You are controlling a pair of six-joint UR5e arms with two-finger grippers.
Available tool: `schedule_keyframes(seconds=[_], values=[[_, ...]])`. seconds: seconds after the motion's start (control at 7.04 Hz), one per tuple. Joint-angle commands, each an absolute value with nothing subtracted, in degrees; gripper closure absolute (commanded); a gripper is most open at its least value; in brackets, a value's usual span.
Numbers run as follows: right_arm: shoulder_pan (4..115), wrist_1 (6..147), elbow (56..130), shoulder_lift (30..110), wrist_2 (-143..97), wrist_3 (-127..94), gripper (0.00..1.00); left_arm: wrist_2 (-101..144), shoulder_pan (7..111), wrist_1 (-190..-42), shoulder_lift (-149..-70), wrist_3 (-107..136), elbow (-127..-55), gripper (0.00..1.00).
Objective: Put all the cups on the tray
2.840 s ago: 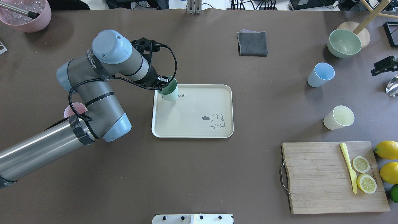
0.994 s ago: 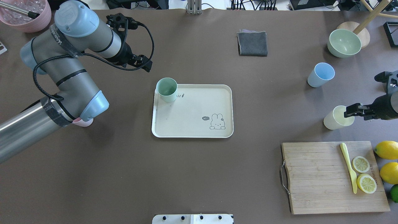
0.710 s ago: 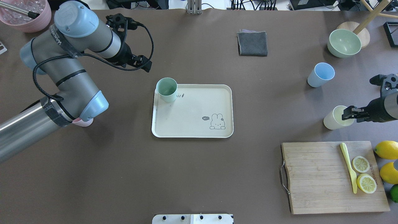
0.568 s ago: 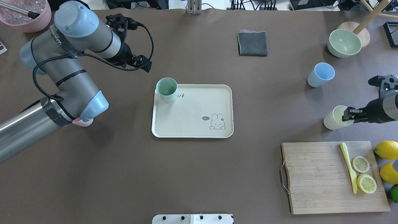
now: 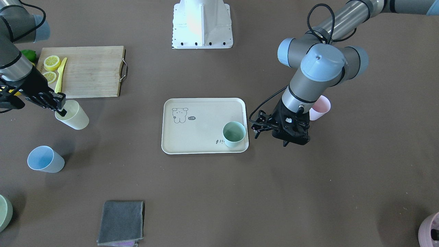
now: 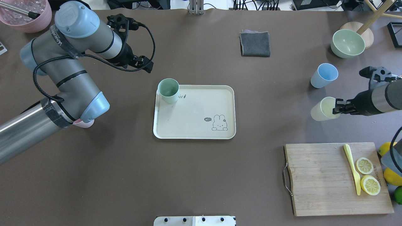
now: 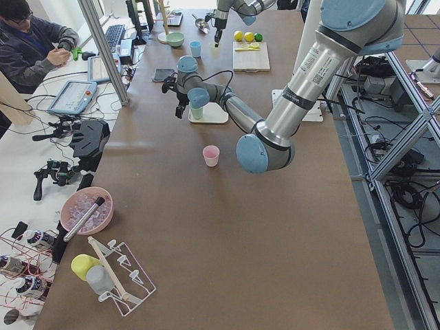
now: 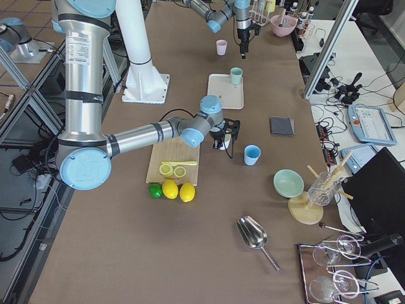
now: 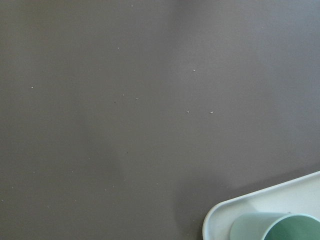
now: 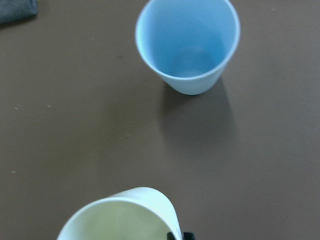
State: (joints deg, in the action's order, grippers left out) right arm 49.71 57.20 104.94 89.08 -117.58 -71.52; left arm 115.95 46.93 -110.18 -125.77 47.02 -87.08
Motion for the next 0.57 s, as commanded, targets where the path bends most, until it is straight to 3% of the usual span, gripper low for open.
schedule_keyframes(seconds=[0.0,0.43], values=[[44.42,69.63,105.47,76.26,-112.88,-79.68,1.0,116.01,46.93,-110.21,-125.68,47.02,-87.01,0.01],[36.42,88.29,106.79,62.62,-106.64,-88.73,1.0,123.88,55.06,-108.64,-122.28,37.4,-87.27,0.01]])
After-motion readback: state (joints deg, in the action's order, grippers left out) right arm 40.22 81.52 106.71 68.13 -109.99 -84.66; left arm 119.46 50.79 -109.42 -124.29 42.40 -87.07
